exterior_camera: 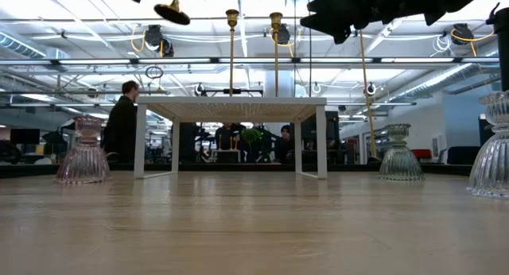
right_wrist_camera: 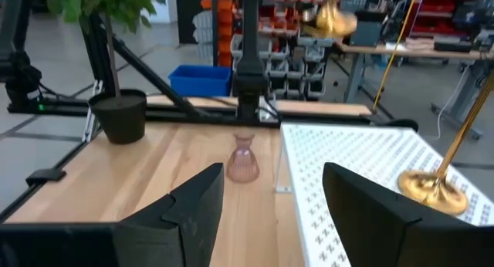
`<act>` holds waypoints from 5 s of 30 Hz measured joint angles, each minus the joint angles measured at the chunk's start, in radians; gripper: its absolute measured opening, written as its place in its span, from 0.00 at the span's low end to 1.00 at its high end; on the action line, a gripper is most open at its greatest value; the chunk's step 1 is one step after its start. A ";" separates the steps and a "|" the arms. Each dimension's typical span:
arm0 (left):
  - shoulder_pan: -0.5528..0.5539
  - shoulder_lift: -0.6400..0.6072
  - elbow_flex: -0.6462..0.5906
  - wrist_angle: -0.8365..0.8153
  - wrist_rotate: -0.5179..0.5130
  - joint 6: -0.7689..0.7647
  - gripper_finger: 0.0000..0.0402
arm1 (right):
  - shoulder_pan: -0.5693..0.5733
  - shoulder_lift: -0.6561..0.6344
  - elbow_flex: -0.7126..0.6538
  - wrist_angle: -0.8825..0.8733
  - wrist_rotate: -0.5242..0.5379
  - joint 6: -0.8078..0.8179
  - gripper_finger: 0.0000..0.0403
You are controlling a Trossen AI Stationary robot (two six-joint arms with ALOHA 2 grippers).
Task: Pick & Place candle stick holders
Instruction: Put the small gold candle holder on the shelf aligned with the other gold candle holders, then put the pink glass candle holder on the shelf
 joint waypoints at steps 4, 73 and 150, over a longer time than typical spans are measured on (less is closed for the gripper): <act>0.050 -0.059 -0.159 0.195 -0.001 0.004 0.04 | 0.000 0.000 0.000 0.040 0.000 -0.011 0.54; 0.430 0.341 -0.414 0.664 0.218 -0.149 0.48 | 0.000 0.001 0.000 0.042 0.000 -0.039 0.53; -0.565 -0.204 -0.533 -0.480 -0.167 -0.723 0.65 | 0.002 0.001 0.000 -0.002 -0.004 -0.038 0.53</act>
